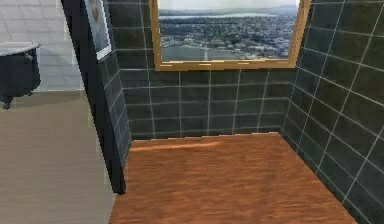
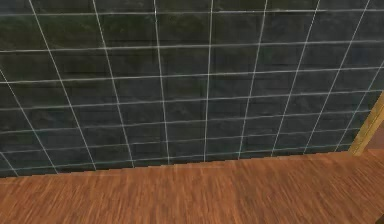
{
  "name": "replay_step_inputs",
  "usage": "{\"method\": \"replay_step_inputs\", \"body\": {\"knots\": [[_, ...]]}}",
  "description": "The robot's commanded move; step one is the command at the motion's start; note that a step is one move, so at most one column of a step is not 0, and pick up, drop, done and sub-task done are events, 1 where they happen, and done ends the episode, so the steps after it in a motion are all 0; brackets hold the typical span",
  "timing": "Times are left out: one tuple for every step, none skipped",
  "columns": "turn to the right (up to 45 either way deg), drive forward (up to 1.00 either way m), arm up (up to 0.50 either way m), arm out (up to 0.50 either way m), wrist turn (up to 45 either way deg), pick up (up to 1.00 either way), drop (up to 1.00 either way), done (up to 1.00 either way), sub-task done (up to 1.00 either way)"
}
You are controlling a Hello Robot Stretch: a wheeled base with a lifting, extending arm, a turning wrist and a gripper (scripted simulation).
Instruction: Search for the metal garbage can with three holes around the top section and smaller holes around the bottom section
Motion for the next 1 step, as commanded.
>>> {"method": "replay_step_inputs", "body": {"knots": [[-6.0, 0.00, 0.00, 0.00, 0.0, 0.00, 0.00, 0.00, 0.00]]}}
